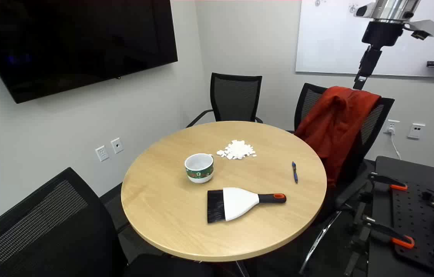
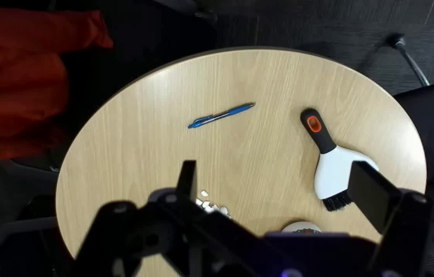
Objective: Pick up the broom and sweep the substance on the table
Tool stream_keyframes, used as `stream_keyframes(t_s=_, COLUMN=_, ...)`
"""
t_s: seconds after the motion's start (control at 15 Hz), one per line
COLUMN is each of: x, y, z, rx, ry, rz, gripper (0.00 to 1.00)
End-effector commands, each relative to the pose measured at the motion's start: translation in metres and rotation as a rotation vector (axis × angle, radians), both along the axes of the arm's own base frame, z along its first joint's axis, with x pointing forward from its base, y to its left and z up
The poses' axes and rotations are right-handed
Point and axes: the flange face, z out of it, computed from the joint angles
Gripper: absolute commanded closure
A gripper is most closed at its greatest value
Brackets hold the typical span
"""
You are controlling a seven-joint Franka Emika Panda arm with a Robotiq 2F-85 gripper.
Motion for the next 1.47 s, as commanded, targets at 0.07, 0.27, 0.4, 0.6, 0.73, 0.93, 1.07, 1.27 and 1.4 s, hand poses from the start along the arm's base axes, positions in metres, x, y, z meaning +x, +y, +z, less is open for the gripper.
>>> stream_keyframes(t_s=0.07, x=0.000, y=0.000, z=0.001, rx=0.000, ry=0.001, rz=0.000, gripper=0.00)
stream_keyframes(t_s=0.27, x=0.000, y=0.000, z=0.001, rx=0.000, ry=0.001, rz=0.000, gripper=0.00)
stream_keyframes(t_s=0.4, x=0.000, y=0.000, z=0.001, rx=0.000, ry=0.001, rz=0.000, gripper=0.00)
stream_keyframes(t_s=0.6, x=0.000, y=0.000, z=0.001, rx=0.000, ry=0.001, rz=0.000, gripper=0.00)
stream_keyframes(t_s=0.73, x=0.000, y=0.000, z=0.001, rx=0.000, ry=0.001, rz=0.000, gripper=0.00)
stream_keyframes(t_s=0.93, x=0.000, y=0.000, z=0.001, rx=0.000, ry=0.001, rz=0.000, gripper=0.00)
stream_keyframes(t_s=1.07, x=0.005, y=0.003, z=0.000, rx=-0.003, ry=0.003, rz=0.043, gripper=0.00)
stream_keyframes(t_s=1.27, x=0.023, y=0.025, z=-0.009, rx=-0.042, ry=0.022, rz=0.231, gripper=0.00)
stream_keyframes(t_s=1.4, x=0.033, y=0.047, z=-0.020, rx=-0.067, ry=0.041, rz=0.339, gripper=0.00)
